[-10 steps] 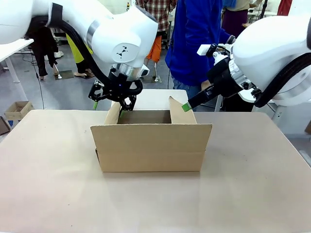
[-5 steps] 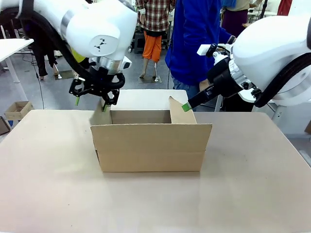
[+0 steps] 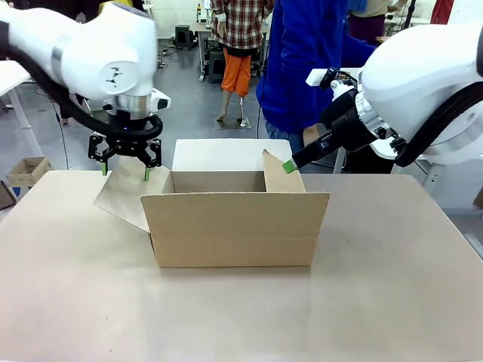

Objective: Pack the gift set into the box.
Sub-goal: Place both hands on the side flaps of the Package Box and spread them outward.

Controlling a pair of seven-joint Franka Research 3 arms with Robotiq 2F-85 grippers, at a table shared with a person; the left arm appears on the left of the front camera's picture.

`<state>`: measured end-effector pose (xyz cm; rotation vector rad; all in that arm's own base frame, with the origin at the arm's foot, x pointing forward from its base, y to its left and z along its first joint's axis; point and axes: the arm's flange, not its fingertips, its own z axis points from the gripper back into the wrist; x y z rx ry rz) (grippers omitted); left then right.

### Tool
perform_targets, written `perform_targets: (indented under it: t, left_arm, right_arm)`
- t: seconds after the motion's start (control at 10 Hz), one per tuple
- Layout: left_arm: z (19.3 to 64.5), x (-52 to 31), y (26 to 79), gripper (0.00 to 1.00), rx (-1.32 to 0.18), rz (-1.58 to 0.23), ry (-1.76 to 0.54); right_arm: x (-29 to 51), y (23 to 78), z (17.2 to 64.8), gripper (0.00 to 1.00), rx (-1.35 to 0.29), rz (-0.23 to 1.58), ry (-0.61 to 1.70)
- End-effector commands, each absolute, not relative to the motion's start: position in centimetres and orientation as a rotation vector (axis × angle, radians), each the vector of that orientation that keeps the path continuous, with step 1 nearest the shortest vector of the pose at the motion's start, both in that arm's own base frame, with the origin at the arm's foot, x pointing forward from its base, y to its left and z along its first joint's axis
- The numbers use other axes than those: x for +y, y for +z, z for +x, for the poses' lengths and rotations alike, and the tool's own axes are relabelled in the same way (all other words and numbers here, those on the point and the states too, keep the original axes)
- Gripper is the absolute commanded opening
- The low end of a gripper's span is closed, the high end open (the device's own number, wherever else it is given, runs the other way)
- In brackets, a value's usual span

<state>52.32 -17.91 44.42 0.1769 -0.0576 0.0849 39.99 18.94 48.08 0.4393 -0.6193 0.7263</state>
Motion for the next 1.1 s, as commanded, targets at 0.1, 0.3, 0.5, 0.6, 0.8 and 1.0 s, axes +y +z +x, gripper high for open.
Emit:
perform_targets:
  t: [0.1,0.3,0.5,0.6,0.8,1.0]
  left_arm:
    - [51.9,-12.4,41.6,1.00,0.058,-0.067,-0.029]
    - [52.1,-8.2,40.3,1.00,0.085,-0.316,-0.059]
    - [51.8,-5.1,38.9,1.00,0.163,-0.530,-0.134]
    - [51.9,-4.1,37.9,1.00,0.200,-0.618,-0.158]
    - [52.4,-6.5,39.2,1.00,0.083,-0.426,-0.092]
    - [52.4,-6.5,39.2,1.00,0.083,-0.426,-0.092]
  right_arm:
    - [18.9,48.2,39.9,1.00,-0.614,0.434,0.718]
    - [18.9,48.2,39.9,1.00,-0.614,0.434,0.718]
    - [18.9,48.2,39.9,1.00,-0.614,0.434,0.718]
    - [18.9,48.2,39.9,1.00,-0.614,0.434,0.718]
    - [18.9,48.2,39.9,1.00,-0.614,0.434,0.718]
    - [18.9,48.1,40.0,1.00,-0.619,0.439,0.727]
